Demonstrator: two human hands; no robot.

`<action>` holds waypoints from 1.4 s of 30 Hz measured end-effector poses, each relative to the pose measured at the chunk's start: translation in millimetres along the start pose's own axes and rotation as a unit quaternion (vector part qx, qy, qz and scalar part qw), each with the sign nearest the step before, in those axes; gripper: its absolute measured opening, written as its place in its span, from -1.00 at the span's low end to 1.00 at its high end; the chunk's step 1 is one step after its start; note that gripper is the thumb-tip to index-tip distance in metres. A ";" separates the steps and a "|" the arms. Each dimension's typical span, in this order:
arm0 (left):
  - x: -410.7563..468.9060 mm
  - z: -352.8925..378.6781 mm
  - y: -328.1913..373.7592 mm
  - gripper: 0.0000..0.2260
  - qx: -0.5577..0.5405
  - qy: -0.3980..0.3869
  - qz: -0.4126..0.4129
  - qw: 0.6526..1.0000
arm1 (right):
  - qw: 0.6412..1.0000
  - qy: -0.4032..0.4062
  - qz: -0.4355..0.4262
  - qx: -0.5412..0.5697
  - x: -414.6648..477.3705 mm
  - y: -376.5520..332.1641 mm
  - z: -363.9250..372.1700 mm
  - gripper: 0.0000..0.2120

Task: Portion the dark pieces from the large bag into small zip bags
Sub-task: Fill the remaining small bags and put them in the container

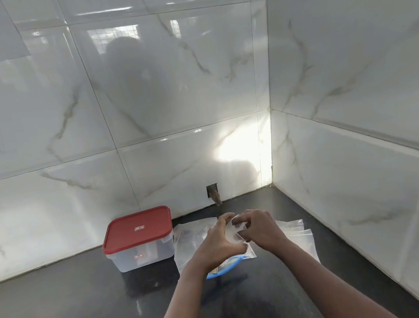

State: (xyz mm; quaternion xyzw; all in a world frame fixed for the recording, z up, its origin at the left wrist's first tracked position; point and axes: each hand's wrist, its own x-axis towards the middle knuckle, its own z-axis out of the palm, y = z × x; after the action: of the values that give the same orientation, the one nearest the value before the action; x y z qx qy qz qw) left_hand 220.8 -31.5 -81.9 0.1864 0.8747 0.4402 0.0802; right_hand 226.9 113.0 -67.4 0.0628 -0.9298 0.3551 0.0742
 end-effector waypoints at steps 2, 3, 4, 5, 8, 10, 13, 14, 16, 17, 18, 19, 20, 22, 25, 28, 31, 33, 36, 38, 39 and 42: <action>1.1 2.9 -2.2 -0.34 0.076 0.003 0.010 0.997 | 1.000 -0.006 -0.001 0.001 0.3 0.9 1.0 -0.67; 2.4 4.3 -3.9 -0.34 0.087 0.018 0.009 0.996 | 1.000 -0.011 -0.007 -0.004 0.5 1.0 2.6 -0.67; 4.1 5.8 -5.8 -0.34 0.087 0.038 0.009 0.995 | 1.000 -0.016 -0.012 -0.007 0.7 1.4 4.2 -0.66; 5.3 6.6 -7.2 -0.34 0.084 0.056 0.010 0.995 | 1.000 -0.018 -0.016 -0.008 1.3 1.6 6.0 -0.65; 6.4 7.7 -8.0 -0.34 0.088 0.076 0.029 0.993 | 1.000 -0.010 -0.017 0.001 3.8 3.5 9.1 -0.67; 7.0 8.3 -8.7 -0.28 0.113 0.061 0.041 0.991 | 1.000 0.000 -0.011 0.017 5.9 4.8 10.7 -0.70; 10.5 8.6 -10.9 -0.34 0.134 0.069 0.044 0.988 | 0.999 0.004 -0.001 0.054 9.1 7.0 12.4 -0.76; 11.0 7.9 -10.7 -0.40 0.125 0.086 0.047 0.987 | 0.996 0.005 0.006 0.084 8.7 6.9 13.1 -0.78; 12.0 4.2 -10.1 -0.48 0.109 0.126 0.045 0.985 | 0.976 0.024 0.038 0.214 8.2 9.0 13.8 -0.82; 12.1 1.7 -10.4 -0.49 0.117 0.139 0.039 0.983 | 0.952 0.045 0.069 0.295 8.4 12.1 14.2 -0.84; 12.0 -1.0 -11.6 -0.48 0.133 0.146 0.032 0.980 | 0.926 0.073 0.105 0.354 9.5 16.1 15.2 -0.85; 12.1 -2.7 -14.0 -0.46 0.153 0.144 0.023 0.977 | 0.911 0.100 0.137 0.376 11.4 22.0 17.1 -0.85; 11.8 -4.4 -17.8 -0.44 0.179 0.135 0.011 0.975 | 0.916 0.111 0.161 0.350 14.2 28.8 20.9 -0.85; 11.5 -5.6 -27.6 -0.38 0.249 0.103 -0.014 0.963 | 0.960 0.074 0.170 0.208 20.0 42.8 32.8 -0.81; 10.4 -3.5 -42.3 -0.32 0.342 0.063 -0.038 0.937 | 0.990 -0.055 0.125 -0.045 20.6 55.4 52.8 -0.65; 7.0 -6.4 -51.3 -0.31 0.374 0.050 -0.040 0.925 | 0.974 -0.150 0.033 -0.164 23.3 62.8 67.4 -0.58; 3.7 -14.7 -56.2 -0.33 0.380 0.049 -0.039 0.923 | 0.960 -0.192 -0.012 -0.205 25.3 64.3 75.8 -0.62; 1.1 -19.4 -59.6 -0.33 0.375 0.047 -0.047 0.925 | 0.951 -0.212 -0.012 -0.227 24.9 65.9 78.3 -0.62; -2.4 -22.9 -65.1 -0.30 0.375 0.036 -0.059 0.924 | 0.946 -0.215 -0.002 -0.243 24.4 71.3 80.3 -0.65; -3.3 -22.4 -66.7 -0.30 0.373 0.029 -0.061 0.925 | 0.949 -0.195 0.025 -0.245 24.3 74.2 80.1 -0.66; -3.5 -21.6 -66.8 -0.32 0.372 0.030 -0.059 0.926 | 0.950 -0.183 0.040 -0.248 24.0 74.3 79.7 -0.66; -1.5 -20.1 -66.5 -0.40 0.354 0.058 -0.039 0.932 | 0.950 -0.157 0.074 -0.261 22.1 72.1 78.2 -0.66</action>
State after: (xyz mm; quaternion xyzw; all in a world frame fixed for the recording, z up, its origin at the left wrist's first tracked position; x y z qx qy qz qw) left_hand 199.1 -83.1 -123.0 0.1422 0.9836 0.1081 -0.0252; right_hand 185.7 112.6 -167.9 0.0276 -0.9919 0.0901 -0.0855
